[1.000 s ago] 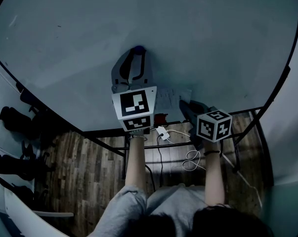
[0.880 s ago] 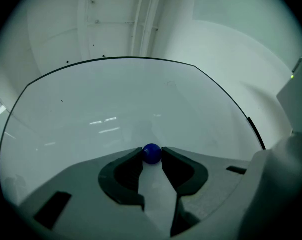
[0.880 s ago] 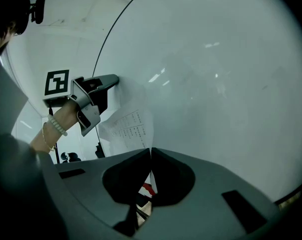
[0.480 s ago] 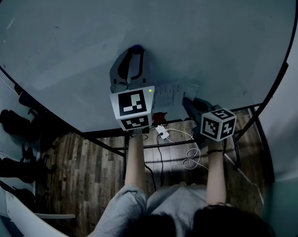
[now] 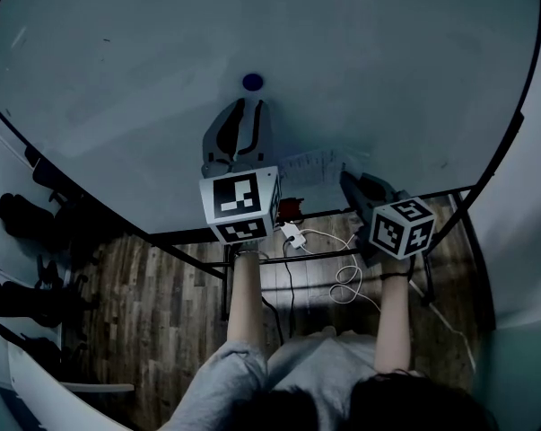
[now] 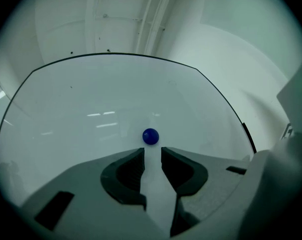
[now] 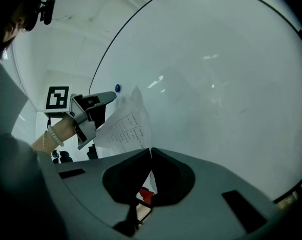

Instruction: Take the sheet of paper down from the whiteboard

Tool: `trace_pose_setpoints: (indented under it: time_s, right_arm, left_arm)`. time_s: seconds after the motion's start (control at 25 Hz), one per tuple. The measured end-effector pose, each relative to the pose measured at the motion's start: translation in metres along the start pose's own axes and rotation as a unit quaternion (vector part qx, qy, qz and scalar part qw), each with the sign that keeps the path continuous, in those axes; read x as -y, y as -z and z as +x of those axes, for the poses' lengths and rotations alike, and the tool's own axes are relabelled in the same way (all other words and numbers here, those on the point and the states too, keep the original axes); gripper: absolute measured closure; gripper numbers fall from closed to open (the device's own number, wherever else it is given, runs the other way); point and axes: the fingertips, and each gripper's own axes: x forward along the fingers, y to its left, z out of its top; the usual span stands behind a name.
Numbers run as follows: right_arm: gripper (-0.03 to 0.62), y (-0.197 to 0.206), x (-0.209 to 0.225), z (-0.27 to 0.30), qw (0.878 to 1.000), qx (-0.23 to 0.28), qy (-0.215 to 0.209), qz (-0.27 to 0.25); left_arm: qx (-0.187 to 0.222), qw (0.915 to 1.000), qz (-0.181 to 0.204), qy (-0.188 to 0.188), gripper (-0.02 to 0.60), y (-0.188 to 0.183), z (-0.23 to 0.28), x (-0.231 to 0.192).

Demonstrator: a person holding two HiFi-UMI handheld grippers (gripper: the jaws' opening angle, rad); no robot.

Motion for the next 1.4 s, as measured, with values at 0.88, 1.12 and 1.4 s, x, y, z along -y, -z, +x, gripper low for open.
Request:
trace_pose_setpoints:
  time_s: [0.88, 1.12, 1.4]
  right_arm:
    - [0.593, 0.002, -0.007, -0.028, 0.998, 0.006, 0.002, -0.056]
    - [0.593, -0.001, -0.016, -0.033, 0.997, 0.007, -0.007, -0.073]
    - [0.594, -0.005, -0.03, -0.033, 0.995, 0.01, -0.017, -0.097]
  left_arm:
    - [-0.075, 0.9923, -0.095, -0.026, 0.571, 0.067, -0.085, 0.008]
    - [-0.092, 0.9871, -0.125, -0.04, 0.574, 0.084, -0.114, 0.012]
    - [-0.102, 0.9828, -0.147, -0.045, 0.575, 0.1, -0.136, 0.015]
